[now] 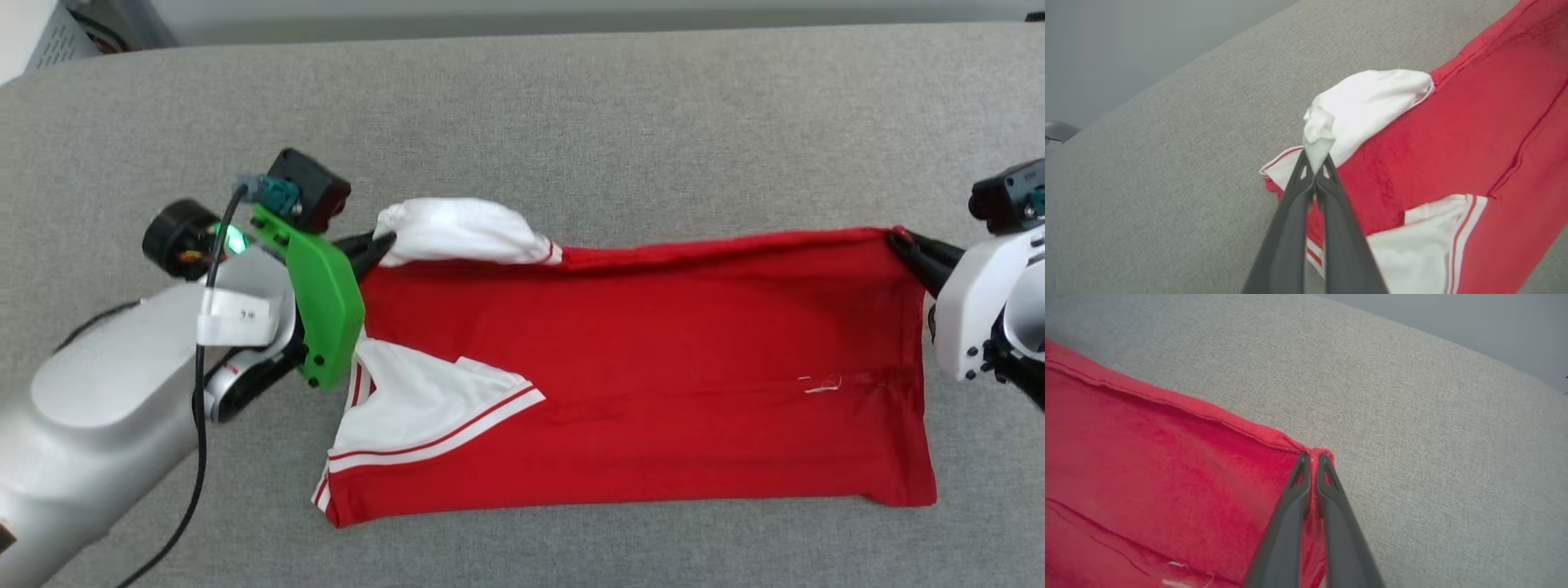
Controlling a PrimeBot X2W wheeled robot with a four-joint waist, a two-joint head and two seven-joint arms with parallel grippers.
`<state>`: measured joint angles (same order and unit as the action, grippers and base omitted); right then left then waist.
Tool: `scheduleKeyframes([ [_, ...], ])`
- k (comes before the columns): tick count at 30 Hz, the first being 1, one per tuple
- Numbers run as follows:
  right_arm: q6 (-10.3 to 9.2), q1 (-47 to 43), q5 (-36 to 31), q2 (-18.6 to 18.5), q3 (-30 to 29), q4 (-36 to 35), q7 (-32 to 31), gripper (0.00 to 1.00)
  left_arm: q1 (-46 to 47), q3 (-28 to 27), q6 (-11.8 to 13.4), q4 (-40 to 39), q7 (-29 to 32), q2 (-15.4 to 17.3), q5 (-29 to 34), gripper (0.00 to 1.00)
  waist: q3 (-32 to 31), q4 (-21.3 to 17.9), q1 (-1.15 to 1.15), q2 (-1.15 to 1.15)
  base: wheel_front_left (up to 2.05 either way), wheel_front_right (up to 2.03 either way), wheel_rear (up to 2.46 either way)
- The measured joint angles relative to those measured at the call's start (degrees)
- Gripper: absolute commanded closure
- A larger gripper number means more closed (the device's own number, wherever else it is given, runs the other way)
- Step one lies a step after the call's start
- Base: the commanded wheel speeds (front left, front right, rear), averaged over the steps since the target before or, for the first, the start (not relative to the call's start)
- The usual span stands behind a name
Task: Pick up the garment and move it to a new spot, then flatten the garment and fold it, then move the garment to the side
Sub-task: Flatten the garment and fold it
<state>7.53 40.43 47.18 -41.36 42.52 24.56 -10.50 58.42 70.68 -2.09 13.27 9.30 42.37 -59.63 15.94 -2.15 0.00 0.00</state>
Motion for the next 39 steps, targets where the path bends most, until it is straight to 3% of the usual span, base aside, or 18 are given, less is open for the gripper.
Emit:
scheduleKeyframes([
  [5,0.00,-5.4,0.7,-0.9,-0.3,-0.9,3.9,1.00,-6.9,0.3,3.2,-3.4,-2.0,1.4,-2.5,1.00,-3.0,0.3,0.00,0.00,0.00,0.00,0.00],
  [12,0.00,-13.8,1.4,-1.1,-2.6,-2.1,7.3,1.00,-15.7,1.1,5.6,-5.0,-4.5,1.5,-4.6,1.00,-6.0,1.3,0.00,0.00,0.00,0.00,0.00],
  [22,0.00,-24.7,1.1,-1.7,-7.9,-5.3,8.5,1.00,-23.5,1.7,6.4,-4.0,-6.5,1.2,-6.5,1.00,-8.1,2.2,0.00,0.00,0.00,0.00,0.00],
  [29,0.00,-28.8,1.0,1.4,-10.6,-4.7,6.6,1.00,-25.5,1.9,6.4,-0.9,-7.7,-0.8,-6.6,1.00,-7.1,1.9,0.00,0.00,0.00,0.00,0.00],
  [30,0.00,-28.9,1.0,1.8,-10.9,-4.5,6.5,0.87,-25.5,1.9,6.4,-0.3,-8.1,-1.3,-6.6,1.00,-6.9,1.8,0.00,0.00,0.00,0.00,0.00],
  [31,0.00,-28.9,1.0,2.1,-11.1,-4.4,6.4,0.51,-25.5,1.8,6.5,0.2,-8.6,-1.6,-6.4,0.64,-6.8,1.8,0.00,0.00,0.00,0.00,0.00],
  [32,0.00,-28.9,1.0,2.4,-11.3,-4.4,6.4,0.00,-25.5,1.7,6.9,0.9,-9.3,-1.9,-6.3,0.00,-6.7,1.8,0.00,0.00,0.00,0.00,0.00],
  [39,0.00,-30.3,1.5,2.2,-14.6,-9.2,6.7,0.00,-26.6,-1.5,11.1,2.2,-18.4,-2.6,-5.4,0.00,-8.2,1.7,0.00,0.00,0.00,0.00,0.00],
])
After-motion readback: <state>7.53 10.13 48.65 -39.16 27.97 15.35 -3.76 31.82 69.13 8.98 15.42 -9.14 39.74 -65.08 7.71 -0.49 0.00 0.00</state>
